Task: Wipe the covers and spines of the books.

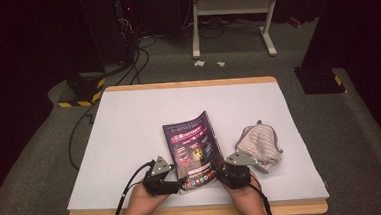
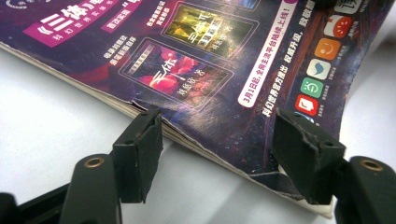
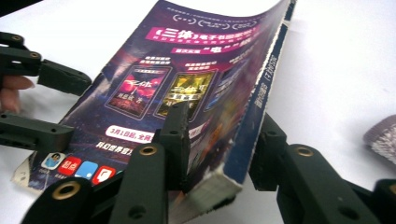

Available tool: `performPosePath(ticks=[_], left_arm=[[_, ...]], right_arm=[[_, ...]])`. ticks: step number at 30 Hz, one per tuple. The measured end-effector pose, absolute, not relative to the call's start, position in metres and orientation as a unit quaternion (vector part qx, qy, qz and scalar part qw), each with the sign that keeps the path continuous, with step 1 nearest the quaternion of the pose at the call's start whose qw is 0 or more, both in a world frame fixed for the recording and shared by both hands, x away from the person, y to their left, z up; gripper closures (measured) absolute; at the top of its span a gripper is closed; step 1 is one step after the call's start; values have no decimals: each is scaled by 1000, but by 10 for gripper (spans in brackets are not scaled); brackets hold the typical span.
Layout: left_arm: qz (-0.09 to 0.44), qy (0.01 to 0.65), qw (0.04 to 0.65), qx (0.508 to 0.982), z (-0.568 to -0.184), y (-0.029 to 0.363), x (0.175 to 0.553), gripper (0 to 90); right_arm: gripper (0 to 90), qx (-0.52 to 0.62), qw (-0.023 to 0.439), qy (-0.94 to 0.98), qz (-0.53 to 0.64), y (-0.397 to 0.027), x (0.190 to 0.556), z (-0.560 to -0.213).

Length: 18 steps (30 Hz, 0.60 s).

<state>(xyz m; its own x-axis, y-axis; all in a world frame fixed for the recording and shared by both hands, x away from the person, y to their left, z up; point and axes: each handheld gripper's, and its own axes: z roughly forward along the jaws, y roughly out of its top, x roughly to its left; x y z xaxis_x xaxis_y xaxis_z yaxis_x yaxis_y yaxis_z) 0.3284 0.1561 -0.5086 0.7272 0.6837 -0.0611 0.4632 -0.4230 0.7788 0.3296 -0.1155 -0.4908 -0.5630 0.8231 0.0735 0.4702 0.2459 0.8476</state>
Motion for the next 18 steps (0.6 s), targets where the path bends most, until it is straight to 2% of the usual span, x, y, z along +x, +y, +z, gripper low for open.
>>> performPosePath(ticks=[18], left_arm=[[154, 366, 437, 807, -499, 180, 333, 352]], right_arm=[[733, 441, 204, 747, 454, -124, 334, -489]])
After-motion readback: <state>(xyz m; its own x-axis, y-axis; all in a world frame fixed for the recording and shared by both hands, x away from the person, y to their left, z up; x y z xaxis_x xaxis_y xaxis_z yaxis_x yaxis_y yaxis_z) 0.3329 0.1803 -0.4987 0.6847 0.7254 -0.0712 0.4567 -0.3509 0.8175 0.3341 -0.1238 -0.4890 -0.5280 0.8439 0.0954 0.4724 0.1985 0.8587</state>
